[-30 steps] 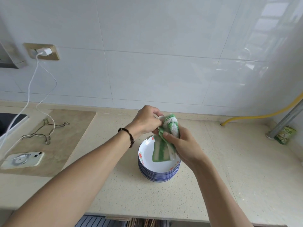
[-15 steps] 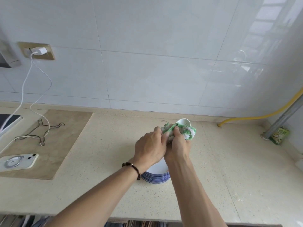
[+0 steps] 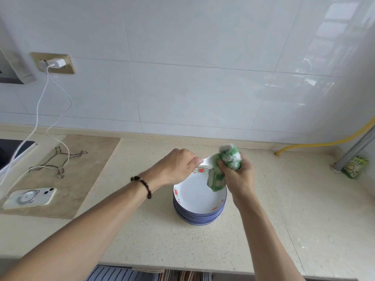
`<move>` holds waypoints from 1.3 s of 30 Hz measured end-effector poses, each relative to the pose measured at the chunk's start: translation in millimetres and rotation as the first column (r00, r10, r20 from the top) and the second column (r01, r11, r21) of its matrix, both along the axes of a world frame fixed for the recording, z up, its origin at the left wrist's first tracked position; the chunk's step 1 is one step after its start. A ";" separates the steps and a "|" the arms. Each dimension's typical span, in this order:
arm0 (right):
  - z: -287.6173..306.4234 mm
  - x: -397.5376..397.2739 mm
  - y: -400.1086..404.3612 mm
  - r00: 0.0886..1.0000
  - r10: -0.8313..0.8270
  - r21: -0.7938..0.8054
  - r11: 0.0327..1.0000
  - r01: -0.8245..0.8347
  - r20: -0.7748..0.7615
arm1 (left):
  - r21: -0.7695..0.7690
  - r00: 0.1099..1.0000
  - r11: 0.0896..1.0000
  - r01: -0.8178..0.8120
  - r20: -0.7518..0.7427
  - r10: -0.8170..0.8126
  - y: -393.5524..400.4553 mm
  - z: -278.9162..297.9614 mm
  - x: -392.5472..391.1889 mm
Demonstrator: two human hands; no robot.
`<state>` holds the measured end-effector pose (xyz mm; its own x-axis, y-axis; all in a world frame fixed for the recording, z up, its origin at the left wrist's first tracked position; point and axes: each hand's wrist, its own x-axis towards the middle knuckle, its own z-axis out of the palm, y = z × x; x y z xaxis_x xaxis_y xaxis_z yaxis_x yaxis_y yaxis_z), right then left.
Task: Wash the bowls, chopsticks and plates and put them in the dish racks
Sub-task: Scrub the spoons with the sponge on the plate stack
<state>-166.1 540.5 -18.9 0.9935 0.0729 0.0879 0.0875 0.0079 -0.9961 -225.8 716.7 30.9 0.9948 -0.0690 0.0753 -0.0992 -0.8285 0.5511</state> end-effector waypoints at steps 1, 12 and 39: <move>0.9 1.2 -4.4 0.998 0.051 -0.121 0.992 -0.046 0.041 | 0.039 1.000 0.999 0.019 -0.025 -0.018 4.3 4.1 0.6; 28.1 14.6 -11.3 0.650 0.735 -0.148 0.633 -0.760 -0.194 | -0.020 0.973 0.994 0.107 -0.203 -0.109 17.4 24.8 3.5; -27.8 -32.6 44.6 0.964 0.019 0.015 1.000 -0.016 -0.264 | -0.253 0.987 0.954 -0.160 -0.023 0.159 27.3 -58.6 -35.9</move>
